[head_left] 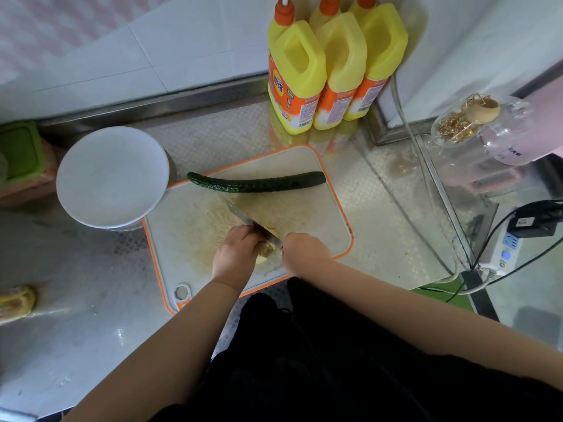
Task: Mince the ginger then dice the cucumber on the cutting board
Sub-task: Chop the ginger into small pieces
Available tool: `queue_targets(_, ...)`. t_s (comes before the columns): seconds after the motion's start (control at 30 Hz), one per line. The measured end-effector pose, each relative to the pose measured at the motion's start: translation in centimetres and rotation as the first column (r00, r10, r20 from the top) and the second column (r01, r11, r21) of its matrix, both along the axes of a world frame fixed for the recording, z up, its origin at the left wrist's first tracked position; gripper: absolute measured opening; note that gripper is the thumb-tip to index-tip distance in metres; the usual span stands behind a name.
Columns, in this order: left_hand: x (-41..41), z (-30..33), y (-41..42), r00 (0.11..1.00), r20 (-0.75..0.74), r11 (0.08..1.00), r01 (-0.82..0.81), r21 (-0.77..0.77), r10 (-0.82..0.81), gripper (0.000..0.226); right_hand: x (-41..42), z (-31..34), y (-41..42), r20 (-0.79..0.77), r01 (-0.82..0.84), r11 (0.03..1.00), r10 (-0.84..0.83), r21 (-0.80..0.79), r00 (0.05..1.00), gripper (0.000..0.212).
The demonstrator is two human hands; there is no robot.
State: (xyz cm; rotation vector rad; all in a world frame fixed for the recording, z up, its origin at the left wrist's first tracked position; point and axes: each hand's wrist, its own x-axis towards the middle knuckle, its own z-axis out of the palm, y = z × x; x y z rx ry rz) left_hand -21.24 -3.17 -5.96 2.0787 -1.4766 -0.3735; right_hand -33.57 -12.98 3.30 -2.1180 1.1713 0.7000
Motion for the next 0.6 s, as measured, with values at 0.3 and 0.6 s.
queue_targets(0.3, 0.2, -0.2, 0.1, 0.999, 0.013, 0.999, 0.031, -0.035, -0.031, 0.027, 0.1, -1.2, 0.5, 0.008, 0.021, 1.000, -0.021, 0.005, 1.000, 0.020)
queue_targets(0.6, 0.1, 0.4, 0.3, 0.982, 0.180, 0.990, 0.078, -0.114, -0.057, 0.021, -0.9, -0.7, -0.4, 0.103, 0.128, 0.991, -0.130, 0.029, 0.986, 0.032)
